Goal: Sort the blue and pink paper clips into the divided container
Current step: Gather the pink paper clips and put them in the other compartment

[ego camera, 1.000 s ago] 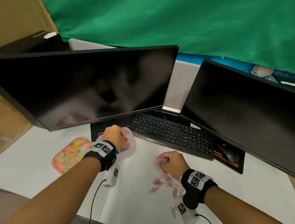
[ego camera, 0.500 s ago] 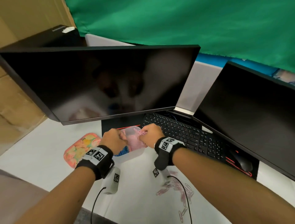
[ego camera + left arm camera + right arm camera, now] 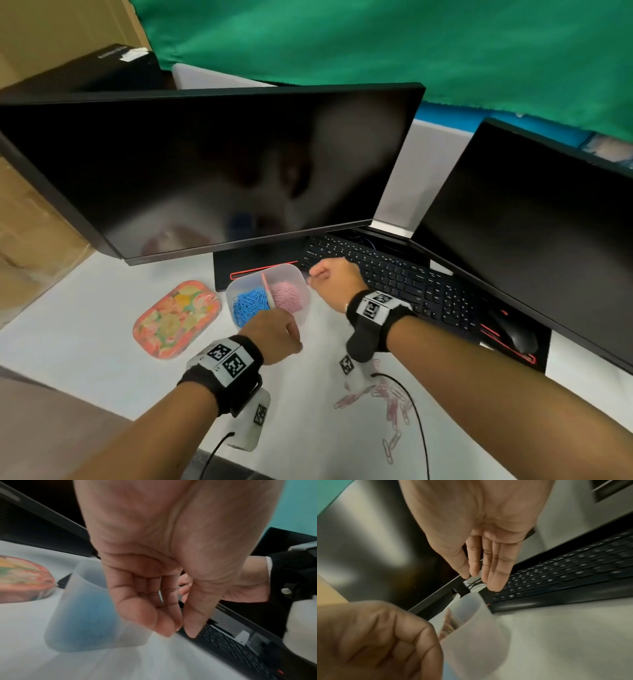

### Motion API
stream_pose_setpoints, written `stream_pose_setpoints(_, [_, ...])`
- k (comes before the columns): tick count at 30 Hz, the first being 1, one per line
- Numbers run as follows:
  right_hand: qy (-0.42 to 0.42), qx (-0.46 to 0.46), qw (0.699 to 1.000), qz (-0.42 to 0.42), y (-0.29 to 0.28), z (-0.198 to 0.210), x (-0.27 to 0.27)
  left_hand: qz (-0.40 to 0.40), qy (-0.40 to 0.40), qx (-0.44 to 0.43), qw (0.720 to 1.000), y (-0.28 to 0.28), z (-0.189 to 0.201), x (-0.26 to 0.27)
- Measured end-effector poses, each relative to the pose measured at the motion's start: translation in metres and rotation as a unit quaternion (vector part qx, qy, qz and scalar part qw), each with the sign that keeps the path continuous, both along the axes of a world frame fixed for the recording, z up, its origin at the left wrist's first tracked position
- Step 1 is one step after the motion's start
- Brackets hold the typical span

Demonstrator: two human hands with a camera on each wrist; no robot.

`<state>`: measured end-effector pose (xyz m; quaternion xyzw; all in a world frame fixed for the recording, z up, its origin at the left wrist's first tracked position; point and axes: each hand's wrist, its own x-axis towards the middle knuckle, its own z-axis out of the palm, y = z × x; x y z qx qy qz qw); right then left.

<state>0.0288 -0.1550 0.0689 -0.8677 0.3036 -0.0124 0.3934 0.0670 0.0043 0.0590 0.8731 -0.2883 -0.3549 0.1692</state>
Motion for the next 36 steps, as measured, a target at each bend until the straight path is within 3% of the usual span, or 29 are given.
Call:
stream_pose_setpoints(2, [0.015,-0.033,0.999,0.005,-0.017,-0.007,-0.03,-0.043,-0.016,-0.014,0.999,-0.008,-0.007,-0.009])
stream_pose_setpoints(5, [0.125,-0.091,0.987,0.033,-0.036,-0.03,-0.087,-0.104,-0.019,-0.005,0.994,-0.02,-0.022,-0.026])
stream_pose_setpoints(8, [0.216,-0.073,0.967,0.115,-0.037,-0.06,-0.139,-0.183,-0.028,0.021,0.982,-0.033,-0.037,-0.045])
stream_pose_setpoints(12, [0.22,-0.09,0.936,0.259,-0.016,-0.082,-0.18,-0.264,-0.058,0.04,0.962,-0.043,-0.049,-0.072])
stream_pose_setpoints(16, [0.191,-0.083,0.934,0.291,-0.003,-0.083,-0.209,-0.267,-0.065,0.065,0.959,-0.041,-0.059,-0.085])
stream_pose_setpoints(18, [0.166,-0.047,0.949,0.265,-0.005,-0.082,-0.221,-0.27,-0.064,0.079,0.958,-0.039,-0.063,-0.089])
stream_pose_setpoints(21, [0.112,-0.06,0.981,0.145,-0.018,-0.079,-0.239,-0.268,-0.059,0.075,0.959,-0.039,-0.066,-0.094])
stream_pose_setpoints(24, [0.153,-0.077,0.985,0.033,-0.03,-0.079,-0.256,-0.264,-0.051,0.051,0.962,-0.043,-0.07,-0.099])
stream_pose_setpoints(27, [0.205,-0.067,0.976,0.024,-0.027,-0.083,-0.258,-0.267,-0.056,0.028,0.962,-0.051,-0.075,-0.106])
stream_pose_setpoints(36, [0.122,-0.011,0.991,0.056,0.007,-0.092,-0.234,-0.292,-0.05,-0.039,0.954,-0.056,-0.084,-0.124])
